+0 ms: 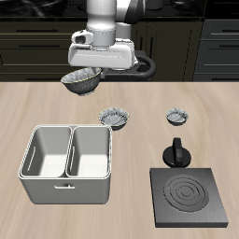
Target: Place the largest bowl on the flat stove
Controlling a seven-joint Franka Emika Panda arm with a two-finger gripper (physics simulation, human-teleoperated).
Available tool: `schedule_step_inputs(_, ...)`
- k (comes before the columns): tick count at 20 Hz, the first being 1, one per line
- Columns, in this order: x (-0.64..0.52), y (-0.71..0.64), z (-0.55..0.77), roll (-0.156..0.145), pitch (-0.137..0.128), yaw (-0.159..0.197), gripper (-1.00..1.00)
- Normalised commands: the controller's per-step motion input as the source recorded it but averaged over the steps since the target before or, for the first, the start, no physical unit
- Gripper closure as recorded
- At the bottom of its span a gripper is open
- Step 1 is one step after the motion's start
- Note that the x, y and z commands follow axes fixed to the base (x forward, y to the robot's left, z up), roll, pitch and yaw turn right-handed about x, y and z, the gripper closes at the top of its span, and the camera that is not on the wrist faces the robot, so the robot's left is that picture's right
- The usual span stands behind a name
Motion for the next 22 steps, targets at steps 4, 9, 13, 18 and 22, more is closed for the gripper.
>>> schedule_step_inputs(4,0.35,0.44,0.17,0.017,0.004,-0.029,1.0)
schedule_step_inputs(9,0.39,0.52,0.15,0.019,0.019,-0.031,1.0)
schedule_step_inputs(13,0.24,0.41,0.1,0.024,0.014,-0.005,1.0)
schedule_step_inputs(18,0.33,0.38,0.14,-0.023,-0.005,0.008,1.0)
schedule_step_inputs(22,0.29,0.31,0.07,0.002,0.025,0.009,1.0)
